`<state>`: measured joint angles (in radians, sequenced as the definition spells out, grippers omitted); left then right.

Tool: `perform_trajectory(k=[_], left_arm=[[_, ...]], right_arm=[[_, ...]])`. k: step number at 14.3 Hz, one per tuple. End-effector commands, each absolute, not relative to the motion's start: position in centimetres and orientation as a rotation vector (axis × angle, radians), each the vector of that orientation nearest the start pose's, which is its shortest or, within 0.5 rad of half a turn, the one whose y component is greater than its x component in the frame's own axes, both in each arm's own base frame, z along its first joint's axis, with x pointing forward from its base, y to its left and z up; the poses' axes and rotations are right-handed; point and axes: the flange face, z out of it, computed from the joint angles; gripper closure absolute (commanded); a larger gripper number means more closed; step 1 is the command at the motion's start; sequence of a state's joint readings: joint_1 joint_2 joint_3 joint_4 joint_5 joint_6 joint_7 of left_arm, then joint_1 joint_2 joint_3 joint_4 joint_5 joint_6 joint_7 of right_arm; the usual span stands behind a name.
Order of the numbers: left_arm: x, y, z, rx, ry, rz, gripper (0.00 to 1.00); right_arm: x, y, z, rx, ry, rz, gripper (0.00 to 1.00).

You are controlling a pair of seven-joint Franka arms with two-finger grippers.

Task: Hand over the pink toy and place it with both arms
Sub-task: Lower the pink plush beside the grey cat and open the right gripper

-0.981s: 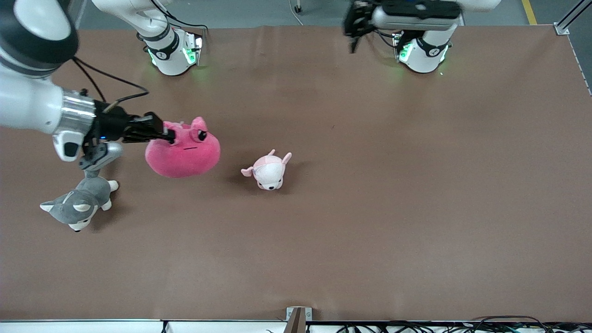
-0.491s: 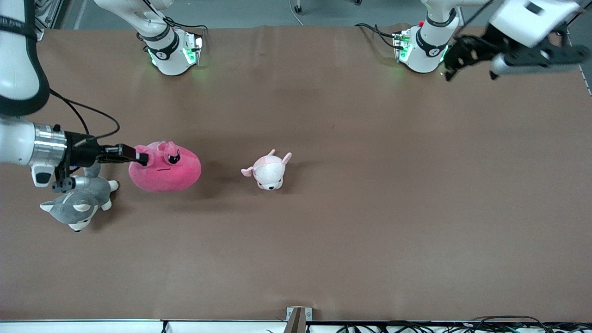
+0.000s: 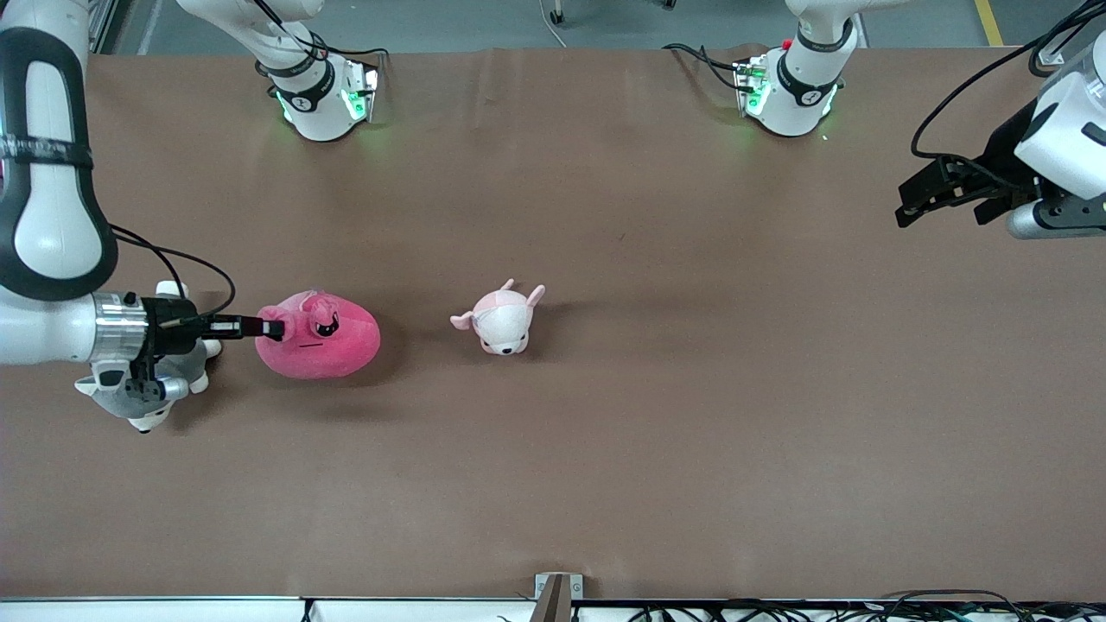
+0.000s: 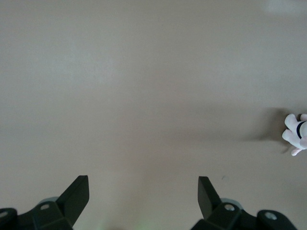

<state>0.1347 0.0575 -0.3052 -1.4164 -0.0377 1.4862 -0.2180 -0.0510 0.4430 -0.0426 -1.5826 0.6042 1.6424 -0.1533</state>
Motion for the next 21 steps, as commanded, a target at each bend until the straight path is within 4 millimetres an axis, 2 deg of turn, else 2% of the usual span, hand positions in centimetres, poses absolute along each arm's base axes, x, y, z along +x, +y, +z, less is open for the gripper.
perform_trajectory(k=[1, 3, 5, 8, 11, 13, 14, 15, 16, 18, 21], left_arm=[[55.2, -9.6, 67.0, -3.178, -0.076, -0.061, 0.00], [55.3, -9.3, 66.8, -3.179, -0.086, -0.056, 0.00], [55.6, -8.1, 66.7, -3.186, -0.120, -0.055, 0.00], [55.4, -7.8, 67.0, -3.184, -0.105, -0.075, 0.00], [54.6, -7.8, 66.2, -3.172, -0.109, -0.044, 0.00], [54.8, -5.9, 66.1, -3.171, -0.092, -0.041, 0.00], [54.9, -5.1, 66.2, -3.172, -0.037, -0.045, 0.00], [55.2, -3.3, 66.1, -3.177, -0.052, -0.041, 0.00], [55.3, -2.6, 66.0, -3.183, -0.071, -0.038, 0.00], [55.4, -2.1, 65.9, -3.183, -0.084, -0.037, 0.00], [55.6, -1.8, 65.7, -3.184, -0.086, -0.032, 0.00]], right_arm=[[64.9, -0.6, 36.1, -2.487, 0.139, 0.413, 1.00], [65.0, -1.3, 35.0, -2.477, 0.165, 0.433, 1.00], [64.8, -1.3, 34.0, -2.469, 0.183, 0.468, 1.00], [64.6, -1.6, 32.9, -2.461, 0.207, 0.495, 1.00], [64.6, -1.8, 31.4, -2.446, 0.216, 0.528, 0.99], [64.5, -1.8, 30.7, -2.442, 0.216, 0.541, 0.98], [64.5, -1.8, 30.5, -2.442, 0.226, 0.549, 0.90], [64.5, -1.6, 30.5, -2.443, 0.230, 0.553, 0.62], [64.6, -1.4, 30.8, -2.457, 0.262, 0.565, 0.01], [64.8, -2.0, 32.9, -2.471, 0.281, 0.526, 0.00], [65.0, -3.0, 39.3, -2.646, 0.211, 0.415, 0.00]])
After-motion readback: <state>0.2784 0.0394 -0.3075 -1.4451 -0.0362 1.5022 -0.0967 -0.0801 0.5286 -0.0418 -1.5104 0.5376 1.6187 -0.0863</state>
